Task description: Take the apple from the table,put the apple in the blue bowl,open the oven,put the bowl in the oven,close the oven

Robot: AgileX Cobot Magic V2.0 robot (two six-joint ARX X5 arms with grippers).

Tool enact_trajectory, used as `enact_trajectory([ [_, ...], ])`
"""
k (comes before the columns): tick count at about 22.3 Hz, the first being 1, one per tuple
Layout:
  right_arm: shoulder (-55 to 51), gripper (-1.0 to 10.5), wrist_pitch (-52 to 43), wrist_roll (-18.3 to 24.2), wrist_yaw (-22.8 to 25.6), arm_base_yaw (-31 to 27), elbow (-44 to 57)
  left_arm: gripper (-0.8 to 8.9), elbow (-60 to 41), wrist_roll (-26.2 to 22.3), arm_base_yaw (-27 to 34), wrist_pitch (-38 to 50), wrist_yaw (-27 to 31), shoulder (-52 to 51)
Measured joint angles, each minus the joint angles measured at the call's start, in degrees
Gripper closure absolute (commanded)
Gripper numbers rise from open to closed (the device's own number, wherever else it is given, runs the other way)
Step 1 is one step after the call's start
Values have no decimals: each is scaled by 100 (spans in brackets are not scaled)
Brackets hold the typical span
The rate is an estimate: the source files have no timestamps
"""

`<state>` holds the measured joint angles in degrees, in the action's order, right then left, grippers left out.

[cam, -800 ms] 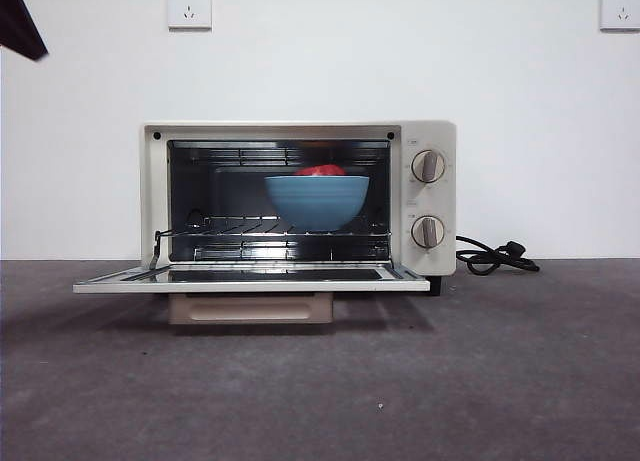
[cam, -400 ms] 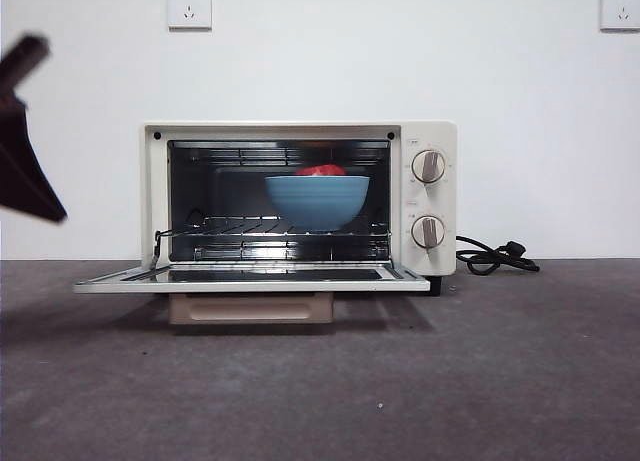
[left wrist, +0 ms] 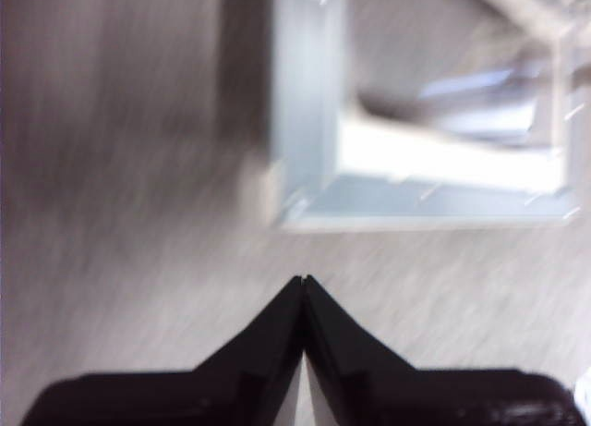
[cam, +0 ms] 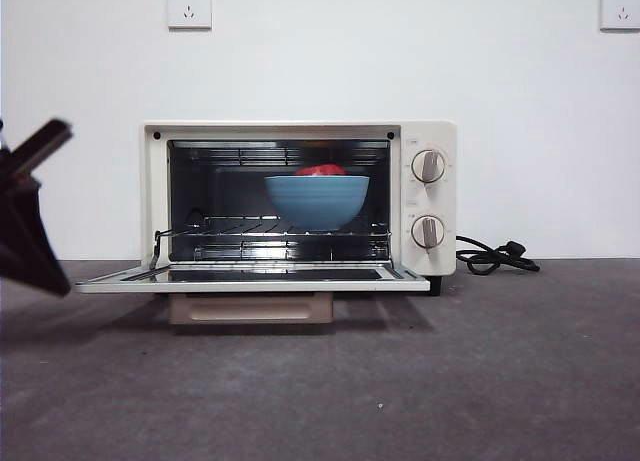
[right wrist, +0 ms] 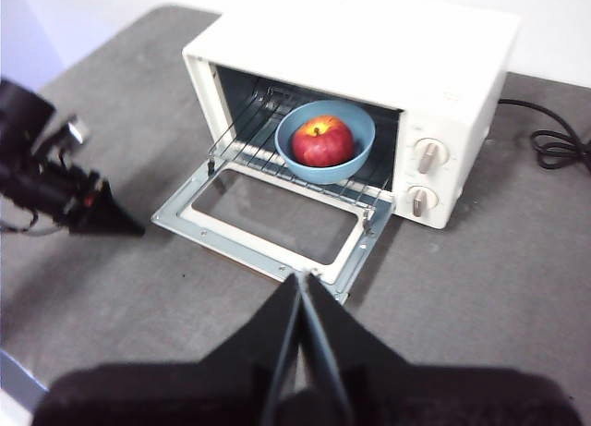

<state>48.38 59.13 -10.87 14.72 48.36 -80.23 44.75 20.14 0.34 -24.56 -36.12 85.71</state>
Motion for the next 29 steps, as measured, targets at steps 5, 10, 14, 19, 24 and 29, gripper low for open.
enact_trajectory([
  [5,-323,958,17,-142,92,0,13,820,-7,-20,2,308,52,348],
  [10,-396,958,142,-221,96,0,15,820,-7,317,15,828,4,636],
  [14,-393,958,216,-284,122,0,15,820,-9,684,22,1200,-37,870],
  [19,-396,958,256,-352,122,0,20,820,-9,1134,26,1587,-160,1023],
  [24,-396,958,258,-393,122,0,20,820,-44,1552,42,1915,-407,1034],
  [29,-396,958,258,-420,122,0,20,820,-48,2072,66,2564,-953,1038],
])
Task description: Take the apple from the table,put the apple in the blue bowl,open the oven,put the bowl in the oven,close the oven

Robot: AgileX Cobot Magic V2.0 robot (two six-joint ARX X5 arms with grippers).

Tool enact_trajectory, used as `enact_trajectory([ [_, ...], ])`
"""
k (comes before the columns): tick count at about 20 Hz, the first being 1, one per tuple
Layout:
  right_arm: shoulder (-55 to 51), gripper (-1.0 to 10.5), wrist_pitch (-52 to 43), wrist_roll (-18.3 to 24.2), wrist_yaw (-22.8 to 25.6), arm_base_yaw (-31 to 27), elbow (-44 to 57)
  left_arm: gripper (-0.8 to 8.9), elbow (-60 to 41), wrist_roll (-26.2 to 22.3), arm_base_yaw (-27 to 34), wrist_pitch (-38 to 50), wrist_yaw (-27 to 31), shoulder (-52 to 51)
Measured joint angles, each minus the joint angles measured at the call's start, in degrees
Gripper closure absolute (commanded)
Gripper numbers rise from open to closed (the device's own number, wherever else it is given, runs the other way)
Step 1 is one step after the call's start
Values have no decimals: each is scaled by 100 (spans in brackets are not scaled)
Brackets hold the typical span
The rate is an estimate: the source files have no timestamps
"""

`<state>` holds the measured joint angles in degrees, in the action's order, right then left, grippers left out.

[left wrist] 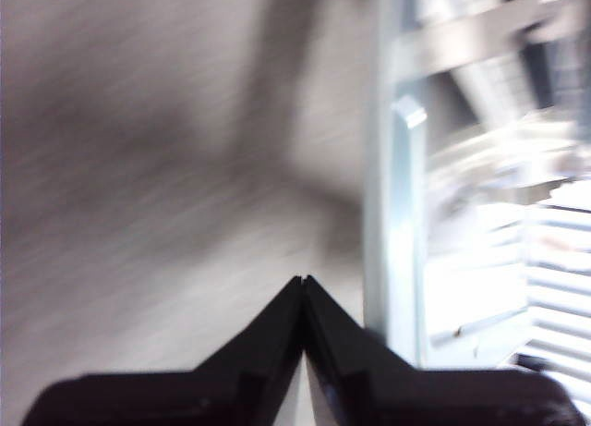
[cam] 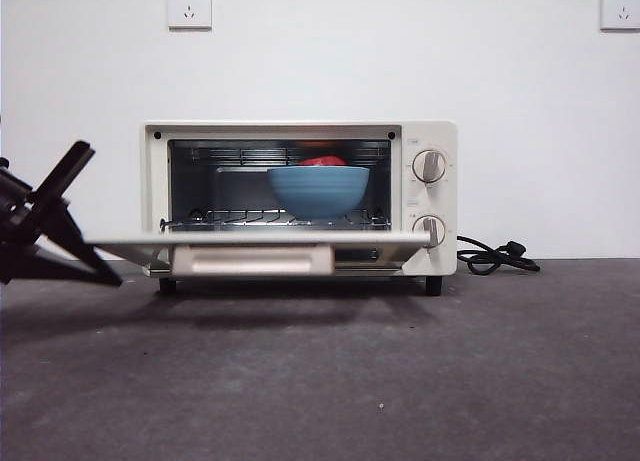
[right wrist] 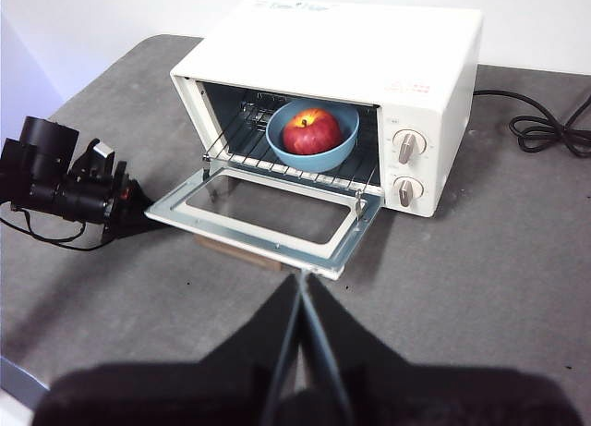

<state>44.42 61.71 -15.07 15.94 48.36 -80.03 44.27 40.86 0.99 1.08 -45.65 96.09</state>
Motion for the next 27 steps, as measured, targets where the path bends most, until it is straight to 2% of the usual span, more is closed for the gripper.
enact_trajectory([
  [6,0,958,9,-66,0,0,0,820,125,481,7,306,-343,-20],
  [15,0,958,22,-122,11,0,0,820,1049,573,-48,356,-485,-409],
  [27,0,958,24,-232,11,0,0,820,1628,570,-68,297,459,-409],
])
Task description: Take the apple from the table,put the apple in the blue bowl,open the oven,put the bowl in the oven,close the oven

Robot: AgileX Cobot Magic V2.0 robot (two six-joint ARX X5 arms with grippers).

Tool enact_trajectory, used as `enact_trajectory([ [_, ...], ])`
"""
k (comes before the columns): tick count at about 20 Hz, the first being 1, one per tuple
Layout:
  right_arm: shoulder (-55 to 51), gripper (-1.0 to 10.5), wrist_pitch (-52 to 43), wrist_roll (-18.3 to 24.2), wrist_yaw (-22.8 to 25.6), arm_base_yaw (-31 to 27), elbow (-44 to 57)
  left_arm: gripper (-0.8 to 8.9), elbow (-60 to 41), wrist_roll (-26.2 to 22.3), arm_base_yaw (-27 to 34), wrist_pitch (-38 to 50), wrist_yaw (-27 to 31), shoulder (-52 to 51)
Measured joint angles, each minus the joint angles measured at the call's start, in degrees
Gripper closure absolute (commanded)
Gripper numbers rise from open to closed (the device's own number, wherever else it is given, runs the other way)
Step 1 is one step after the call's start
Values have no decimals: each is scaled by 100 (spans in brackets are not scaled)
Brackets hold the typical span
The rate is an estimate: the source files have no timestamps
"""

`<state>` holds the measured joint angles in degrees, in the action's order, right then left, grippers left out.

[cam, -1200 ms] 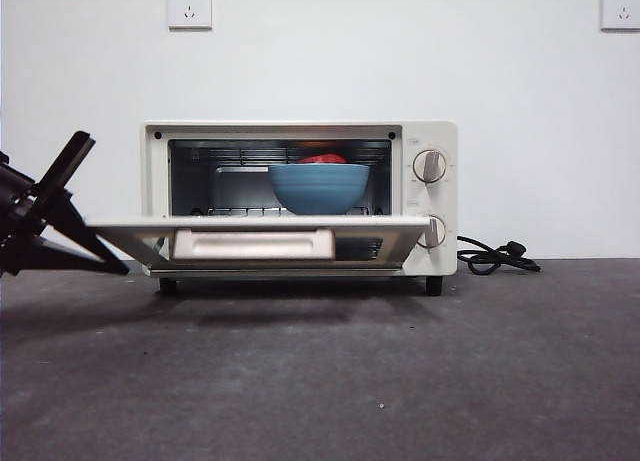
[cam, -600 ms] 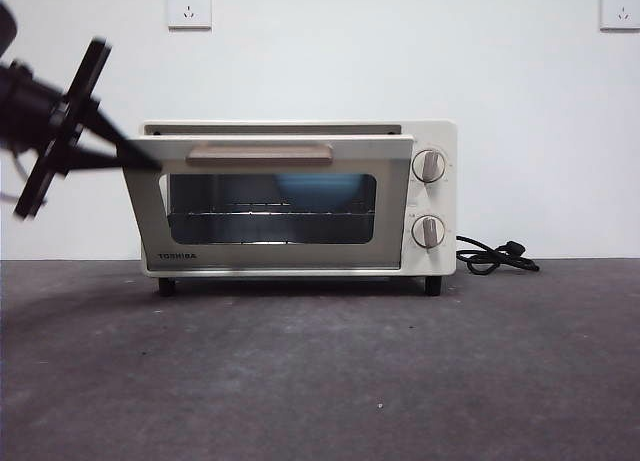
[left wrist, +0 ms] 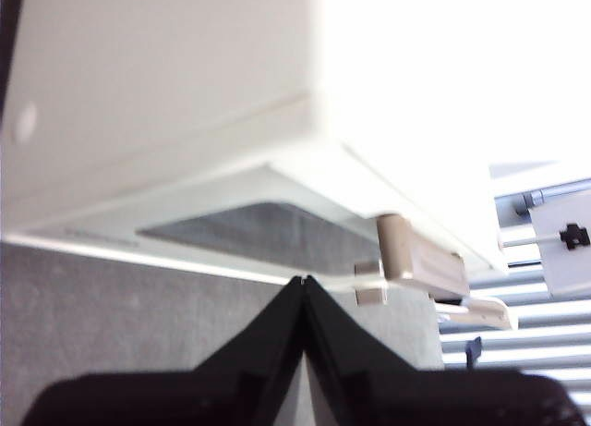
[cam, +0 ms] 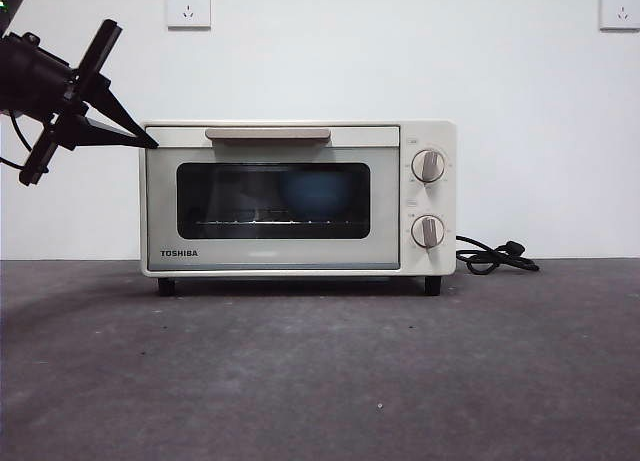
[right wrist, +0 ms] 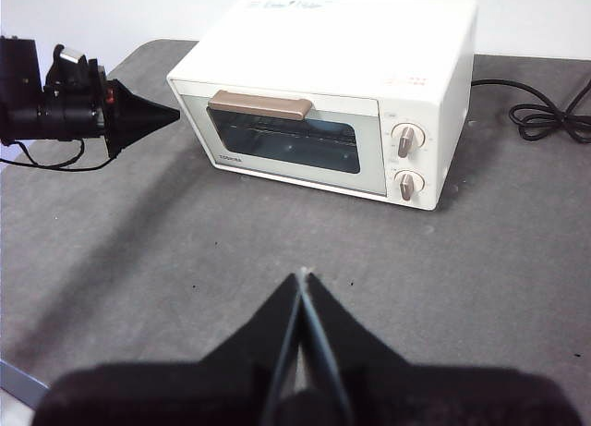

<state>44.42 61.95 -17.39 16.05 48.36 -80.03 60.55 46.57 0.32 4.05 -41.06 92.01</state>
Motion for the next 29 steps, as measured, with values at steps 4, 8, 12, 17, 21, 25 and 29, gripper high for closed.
enact_trajectory([
  [4,0,958,22,-2,2,0,0,820,20,0,0,15,42,0],
  [8,0,958,133,-2,101,0,0,820,20,0,0,13,-9,0],
  [12,0,958,240,-2,216,0,2,820,20,0,0,13,-334,0],
  [17,0,948,313,-4,216,0,2,820,20,-74,-35,-48,-671,-39],
  [21,2,946,315,-2,216,0,2,820,20,-173,-85,-74,-719,-348],
  [25,2,946,315,-4,216,0,2,820,20,-393,-103,-105,-706,-866],
  [29,2,946,323,-2,216,0,2,818,20,-1082,-129,-778,-7,-1506],
])
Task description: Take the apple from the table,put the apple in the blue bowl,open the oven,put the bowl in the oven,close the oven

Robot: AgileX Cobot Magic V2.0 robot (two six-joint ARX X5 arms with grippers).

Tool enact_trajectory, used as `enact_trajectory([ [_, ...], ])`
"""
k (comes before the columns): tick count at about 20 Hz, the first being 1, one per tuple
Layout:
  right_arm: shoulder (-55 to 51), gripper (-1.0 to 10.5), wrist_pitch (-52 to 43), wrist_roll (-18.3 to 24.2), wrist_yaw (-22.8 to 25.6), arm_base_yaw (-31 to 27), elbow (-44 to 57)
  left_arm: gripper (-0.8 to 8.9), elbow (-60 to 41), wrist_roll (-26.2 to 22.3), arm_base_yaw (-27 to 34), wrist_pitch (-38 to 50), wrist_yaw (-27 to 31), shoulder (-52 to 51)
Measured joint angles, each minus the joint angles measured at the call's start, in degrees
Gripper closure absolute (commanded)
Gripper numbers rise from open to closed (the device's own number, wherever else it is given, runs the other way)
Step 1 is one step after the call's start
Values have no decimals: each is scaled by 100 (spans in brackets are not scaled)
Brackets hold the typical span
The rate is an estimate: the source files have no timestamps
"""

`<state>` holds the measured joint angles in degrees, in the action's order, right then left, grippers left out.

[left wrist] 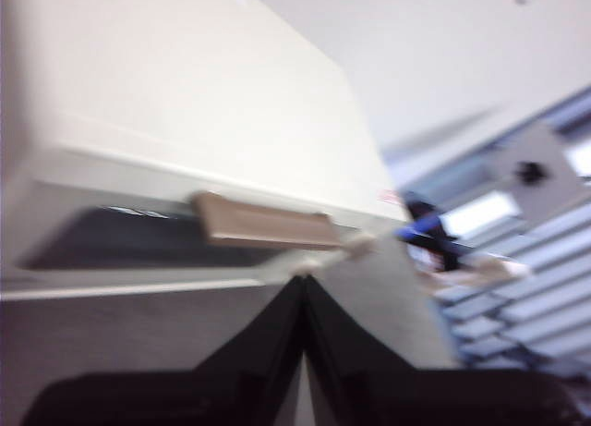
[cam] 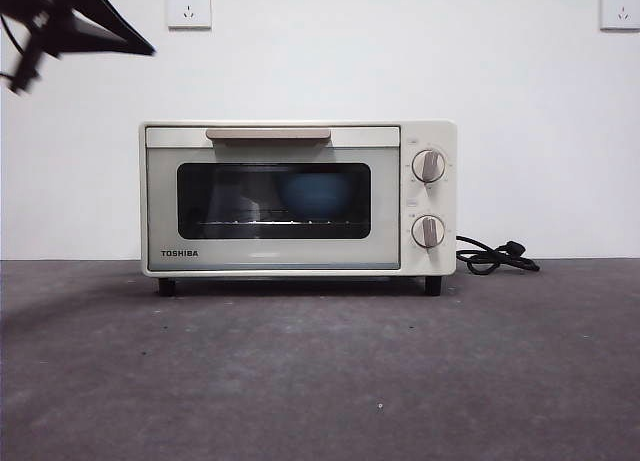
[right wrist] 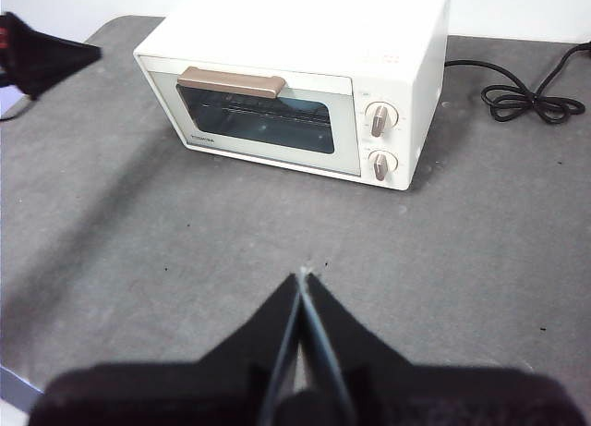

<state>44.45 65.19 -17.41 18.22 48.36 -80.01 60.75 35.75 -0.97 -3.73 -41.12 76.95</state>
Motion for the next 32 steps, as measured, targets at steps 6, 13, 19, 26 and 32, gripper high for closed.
enact_trajectory([
  [6,0,946,223,-2,0,0,0,817,0,-1281,-24,-966,754,-1008],
  [13,0,946,835,0,0,0,0,817,0,-1523,-33,-957,756,-1445],
  [19,0,946,1241,-2,0,0,7,817,0,-2015,-31,-1134,1276,-1440],
  [26,7,946,1241,-2,2,0,7,817,-2245,-4393,140,-197,3010,-3405],
  [32,15,946,1241,-2,2,0,7,817,-5480,-4081,382,802,3049,-6026],
])
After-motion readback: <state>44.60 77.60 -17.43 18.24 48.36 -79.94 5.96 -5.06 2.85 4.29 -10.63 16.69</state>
